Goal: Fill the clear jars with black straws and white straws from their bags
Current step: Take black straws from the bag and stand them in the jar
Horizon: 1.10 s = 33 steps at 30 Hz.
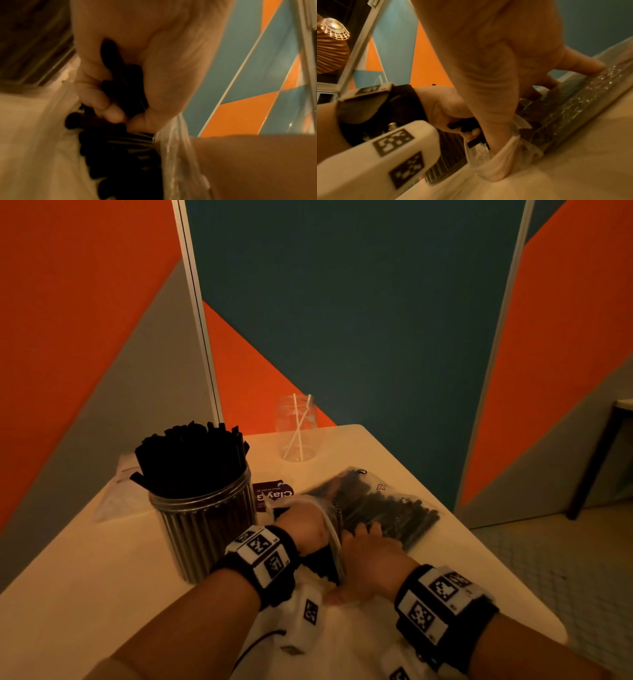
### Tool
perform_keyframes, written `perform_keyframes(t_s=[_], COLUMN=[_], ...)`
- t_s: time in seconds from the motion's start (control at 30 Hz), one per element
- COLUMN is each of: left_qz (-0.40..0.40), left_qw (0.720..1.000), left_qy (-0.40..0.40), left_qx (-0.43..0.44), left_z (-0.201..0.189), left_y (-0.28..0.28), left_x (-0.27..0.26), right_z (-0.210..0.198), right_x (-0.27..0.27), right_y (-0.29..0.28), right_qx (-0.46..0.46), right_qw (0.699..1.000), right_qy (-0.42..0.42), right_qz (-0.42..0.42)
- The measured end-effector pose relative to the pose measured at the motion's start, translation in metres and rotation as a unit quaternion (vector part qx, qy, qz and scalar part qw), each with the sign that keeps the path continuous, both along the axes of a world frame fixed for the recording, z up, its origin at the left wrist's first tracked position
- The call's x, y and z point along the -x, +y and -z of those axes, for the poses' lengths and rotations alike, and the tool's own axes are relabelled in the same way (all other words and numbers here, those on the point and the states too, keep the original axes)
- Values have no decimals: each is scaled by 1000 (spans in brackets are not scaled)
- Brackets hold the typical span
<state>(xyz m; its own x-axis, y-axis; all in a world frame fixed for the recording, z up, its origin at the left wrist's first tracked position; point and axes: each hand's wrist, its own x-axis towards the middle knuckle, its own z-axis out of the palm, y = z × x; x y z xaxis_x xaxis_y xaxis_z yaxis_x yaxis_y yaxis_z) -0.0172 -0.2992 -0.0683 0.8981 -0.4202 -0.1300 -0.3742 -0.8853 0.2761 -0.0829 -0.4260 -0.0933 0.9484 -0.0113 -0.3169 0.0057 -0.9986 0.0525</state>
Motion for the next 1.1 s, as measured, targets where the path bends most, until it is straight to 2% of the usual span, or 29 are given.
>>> perform_keyframes(t_s=[0.1, 0.47, 0.77, 0.9, 1.1], left_qz=[39, -43, -121, -130, -106], left_qw=[997, 999, 993, 991, 991], left_qy=[44, -7, 0, -3, -16], left_qx=[-51, 9, 17, -24, -82], left_z=[-7, 4, 30, 20, -18], left_y=[12, 70, 67, 70, 92], left_x=[8, 39, 44, 44, 61], right_z=[-1, -8, -4, -3, -5], right_x=[0, 0, 0, -3, -10], right_y=[0, 0, 0, 0, -2], right_qx=[-2, -2, -1, 1, -10], right_qw=[1000, 1000, 1000, 1000, 1000], right_qy=[-6, -19, -25, -25, -18], right_qz=[-7, -13, 2, 1, 4])
